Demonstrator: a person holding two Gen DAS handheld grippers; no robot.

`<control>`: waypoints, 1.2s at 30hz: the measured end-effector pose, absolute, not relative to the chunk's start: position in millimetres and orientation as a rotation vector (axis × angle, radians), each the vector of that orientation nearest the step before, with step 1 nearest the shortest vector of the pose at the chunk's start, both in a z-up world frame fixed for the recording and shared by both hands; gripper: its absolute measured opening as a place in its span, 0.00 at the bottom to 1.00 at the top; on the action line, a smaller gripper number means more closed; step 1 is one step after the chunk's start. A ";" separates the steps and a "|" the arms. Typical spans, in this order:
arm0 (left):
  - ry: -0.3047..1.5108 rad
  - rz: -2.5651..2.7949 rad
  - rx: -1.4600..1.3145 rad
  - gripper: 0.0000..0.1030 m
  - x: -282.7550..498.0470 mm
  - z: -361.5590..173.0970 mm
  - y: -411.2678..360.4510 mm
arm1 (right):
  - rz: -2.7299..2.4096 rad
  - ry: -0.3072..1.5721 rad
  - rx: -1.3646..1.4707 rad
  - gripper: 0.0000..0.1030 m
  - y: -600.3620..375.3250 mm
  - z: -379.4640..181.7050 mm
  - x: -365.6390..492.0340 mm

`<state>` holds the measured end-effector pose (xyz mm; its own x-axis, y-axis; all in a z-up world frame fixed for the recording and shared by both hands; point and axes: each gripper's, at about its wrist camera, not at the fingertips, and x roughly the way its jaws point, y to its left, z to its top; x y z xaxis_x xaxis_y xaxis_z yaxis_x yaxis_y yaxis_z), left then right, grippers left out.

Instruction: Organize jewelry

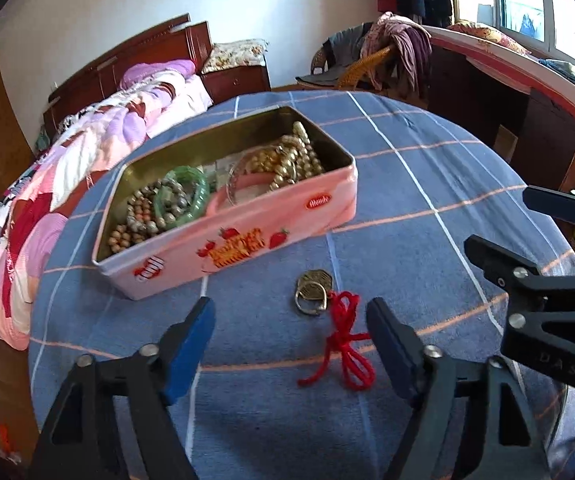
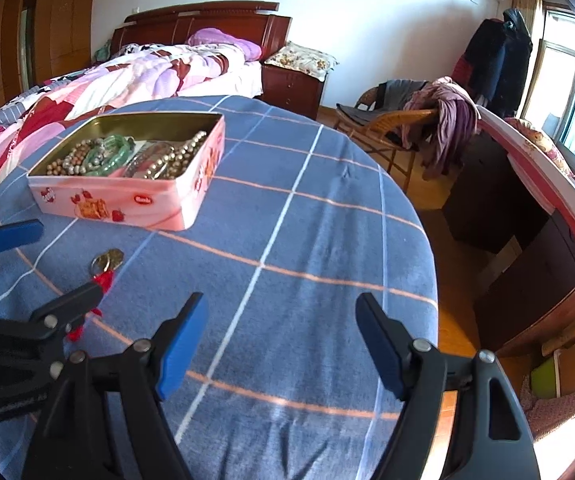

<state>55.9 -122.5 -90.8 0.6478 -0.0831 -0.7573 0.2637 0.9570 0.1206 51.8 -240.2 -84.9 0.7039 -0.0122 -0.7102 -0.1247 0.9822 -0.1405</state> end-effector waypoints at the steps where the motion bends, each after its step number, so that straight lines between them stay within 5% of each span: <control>1: 0.853 -0.204 0.224 0.68 56.9 -92.1 -122.8 | 0.058 0.790 -0.187 0.76 -240.9 -86.2 49.6; 7: 0.882 -0.245 0.239 0.40 55.3 -99.2 -133.1 | 0.022 0.793 -0.153 0.76 -258.9 -90.1 44.9; 10: 0.890 -0.310 0.241 0.03 52.0 -99.5 -141.5 | 0.016 0.794 -0.115 0.76 -267.6 -89.2 46.2; 24: 0.640 -0.326 0.141 0.00 50.1 -8.8 -104.6 | 0.069 0.761 -0.097 0.80 -253.4 -80.6 46.0; 36: 0.691 -0.199 0.119 0.00 64.1 -42.9 -56.6 | 0.291 0.789 -0.179 0.72 -180.0 -82.1 55.9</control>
